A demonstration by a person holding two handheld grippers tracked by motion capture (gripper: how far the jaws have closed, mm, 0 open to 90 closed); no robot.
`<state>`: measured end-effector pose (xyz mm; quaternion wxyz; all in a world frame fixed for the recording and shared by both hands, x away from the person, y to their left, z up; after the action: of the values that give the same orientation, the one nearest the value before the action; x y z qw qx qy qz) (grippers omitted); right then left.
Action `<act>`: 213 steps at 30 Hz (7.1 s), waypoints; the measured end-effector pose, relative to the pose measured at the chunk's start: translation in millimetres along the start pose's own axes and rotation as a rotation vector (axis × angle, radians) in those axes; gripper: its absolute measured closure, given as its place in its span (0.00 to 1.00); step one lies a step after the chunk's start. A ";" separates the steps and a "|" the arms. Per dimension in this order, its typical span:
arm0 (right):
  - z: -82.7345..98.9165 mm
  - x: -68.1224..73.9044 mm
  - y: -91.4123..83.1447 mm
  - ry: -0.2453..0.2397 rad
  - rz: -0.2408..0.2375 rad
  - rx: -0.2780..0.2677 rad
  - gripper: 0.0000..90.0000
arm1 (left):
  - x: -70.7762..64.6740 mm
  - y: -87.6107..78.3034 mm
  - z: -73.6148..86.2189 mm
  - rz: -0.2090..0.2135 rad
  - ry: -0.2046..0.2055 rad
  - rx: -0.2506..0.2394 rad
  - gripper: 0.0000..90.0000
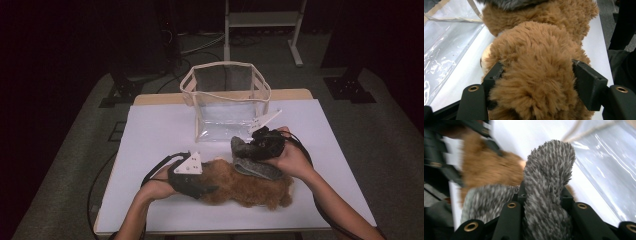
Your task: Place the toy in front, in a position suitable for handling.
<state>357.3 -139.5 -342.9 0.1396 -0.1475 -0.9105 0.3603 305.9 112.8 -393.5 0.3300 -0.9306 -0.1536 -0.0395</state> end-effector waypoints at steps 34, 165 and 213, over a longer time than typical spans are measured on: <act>-18.7 32.7 36.2 -0.125 -0.104 -0.043 0.78 | 8.6 0.4 9.1 -0.011 -0.062 -0.043 0.35; 75.7 -30.0 -46.6 0.157 0.026 -0.124 0.77 | 8.9 0.9 14.8 -0.010 -0.028 0.011 0.31; 76.1 -13.5 -17.4 0.072 -0.030 -0.156 0.77 | 14.4 40.3 41.3 0.024 -0.183 0.009 0.03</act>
<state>339.4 -203.4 -386.1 0.1658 -0.1573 -0.9322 0.2806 331.0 112.7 -447.4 0.3193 -0.9305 -0.1722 0.0505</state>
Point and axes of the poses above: each handheld gripper's, and its own axes: y roughly forward along the jaws, z roughly out of its underside, x roughly to its left, the point moved 1 cm from there along y, roughly forward along the jaws, and after that the axes turned 5 degrees about -z, right-handed, at the moved point
